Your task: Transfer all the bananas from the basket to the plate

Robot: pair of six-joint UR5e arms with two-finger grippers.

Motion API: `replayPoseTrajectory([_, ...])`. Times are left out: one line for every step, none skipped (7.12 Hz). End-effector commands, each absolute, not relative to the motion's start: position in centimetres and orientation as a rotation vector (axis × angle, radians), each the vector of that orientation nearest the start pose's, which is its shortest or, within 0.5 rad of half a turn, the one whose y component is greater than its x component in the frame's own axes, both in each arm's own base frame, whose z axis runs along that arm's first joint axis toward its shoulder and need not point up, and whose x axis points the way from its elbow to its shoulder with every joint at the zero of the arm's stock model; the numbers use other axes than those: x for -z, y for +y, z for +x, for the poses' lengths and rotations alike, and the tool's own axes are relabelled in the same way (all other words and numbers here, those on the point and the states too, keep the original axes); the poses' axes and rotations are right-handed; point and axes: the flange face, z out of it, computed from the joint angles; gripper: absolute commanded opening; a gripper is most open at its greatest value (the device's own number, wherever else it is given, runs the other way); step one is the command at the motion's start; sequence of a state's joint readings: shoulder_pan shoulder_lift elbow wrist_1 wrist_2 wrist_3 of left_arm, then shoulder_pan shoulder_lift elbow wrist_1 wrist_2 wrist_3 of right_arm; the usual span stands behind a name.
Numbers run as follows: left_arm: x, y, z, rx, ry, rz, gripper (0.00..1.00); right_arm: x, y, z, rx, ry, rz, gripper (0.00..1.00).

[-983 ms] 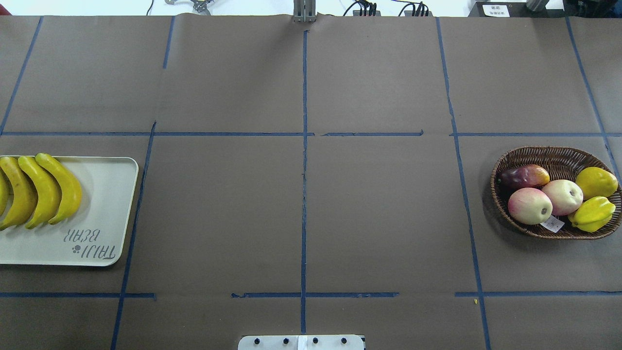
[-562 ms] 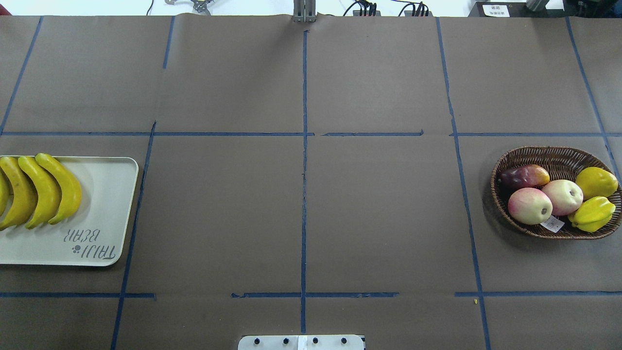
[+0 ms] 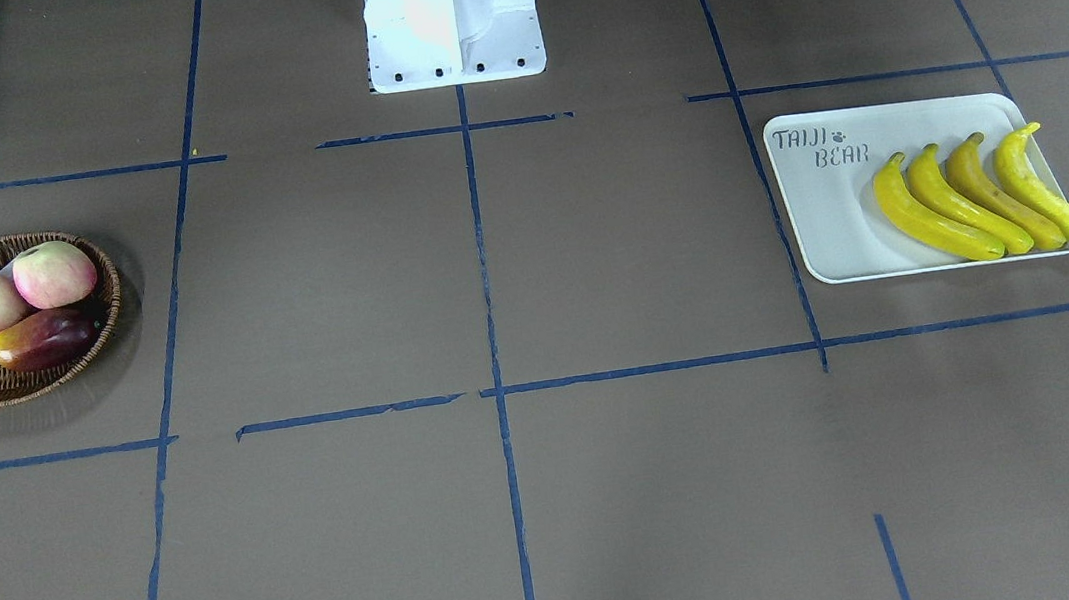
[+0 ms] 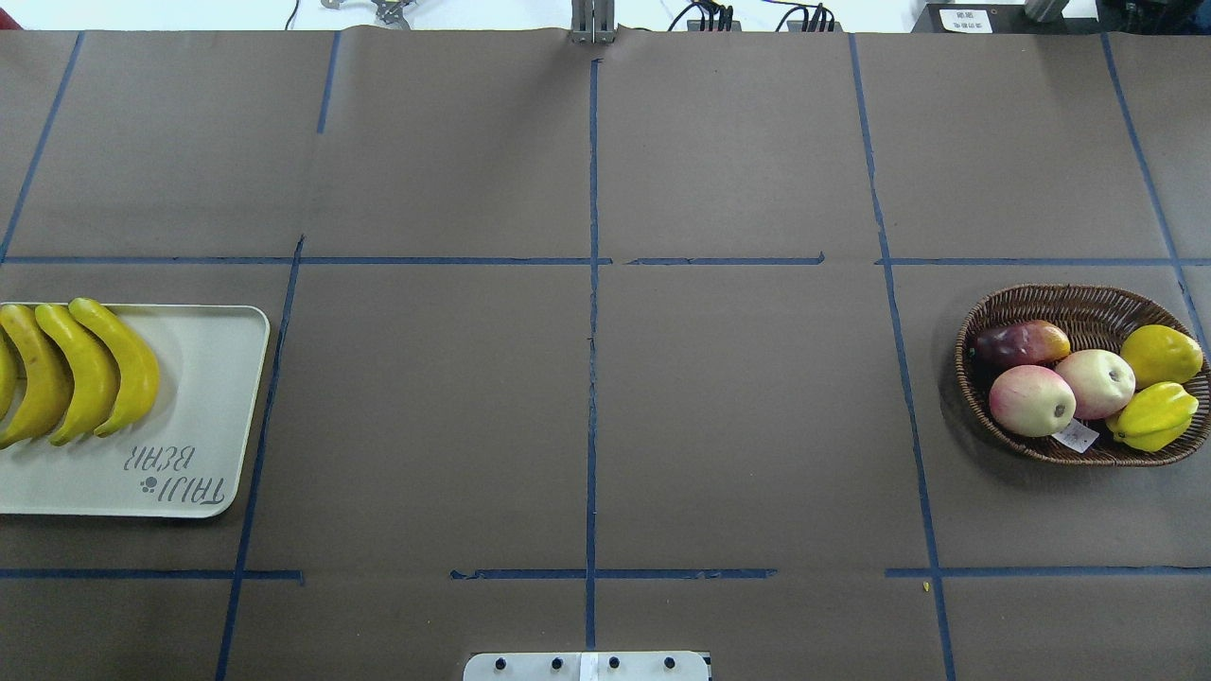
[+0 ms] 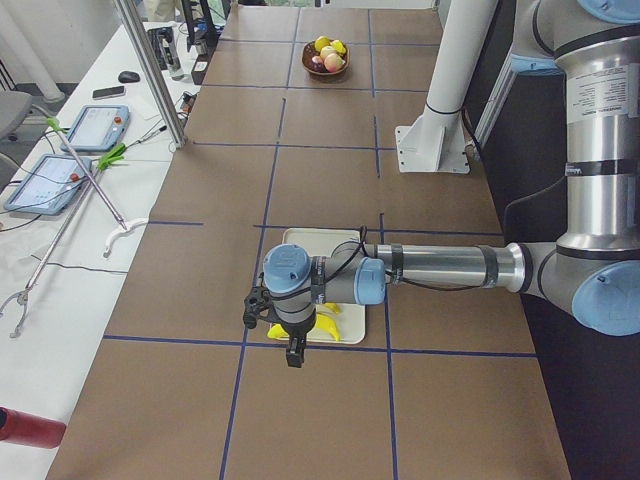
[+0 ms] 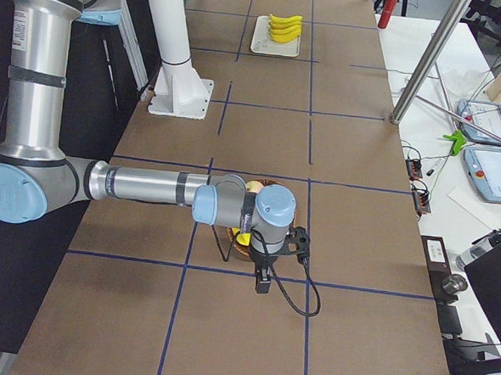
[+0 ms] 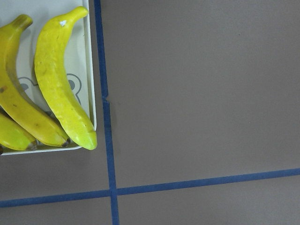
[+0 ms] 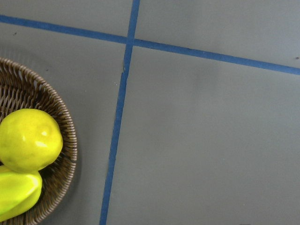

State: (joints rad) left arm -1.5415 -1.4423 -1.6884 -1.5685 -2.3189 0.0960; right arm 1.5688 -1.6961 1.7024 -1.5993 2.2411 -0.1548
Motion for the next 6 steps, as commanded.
replayPoseTrajectory([-66.33,-43.67,-5.24,-0.117,0.746,0.011,1.00,-66.31,-43.69,6.98,0.118,-0.672,0.047,0.99])
replayPoseTrajectory([-66.40,-43.60,-5.17,-0.118,0.746,0.009,1.00,-66.60,-43.64,6.97,0.118,-0.674,0.042,0.99])
replayPoseTrajectory([-66.84,-43.51,-5.23,-0.113,0.748,0.000,1.00,-66.58,-43.65,6.96,0.118,-0.676,0.043,0.99])
replayPoseTrajectory([-66.82,-43.45,-5.22,-0.112,0.749,0.000,1.00,-66.66,-43.64,6.96,0.119,-0.676,0.042,0.99])
replayPoseTrajectory([-66.88,-43.44,-5.14,-0.112,0.751,-0.002,1.00,-66.63,-43.65,6.95,0.120,-0.677,0.044,0.99])
replayPoseTrajectory([-66.81,-43.45,-5.14,-0.113,0.751,-0.001,1.00,-66.58,-43.65,6.88,0.119,-0.686,0.044,0.99])
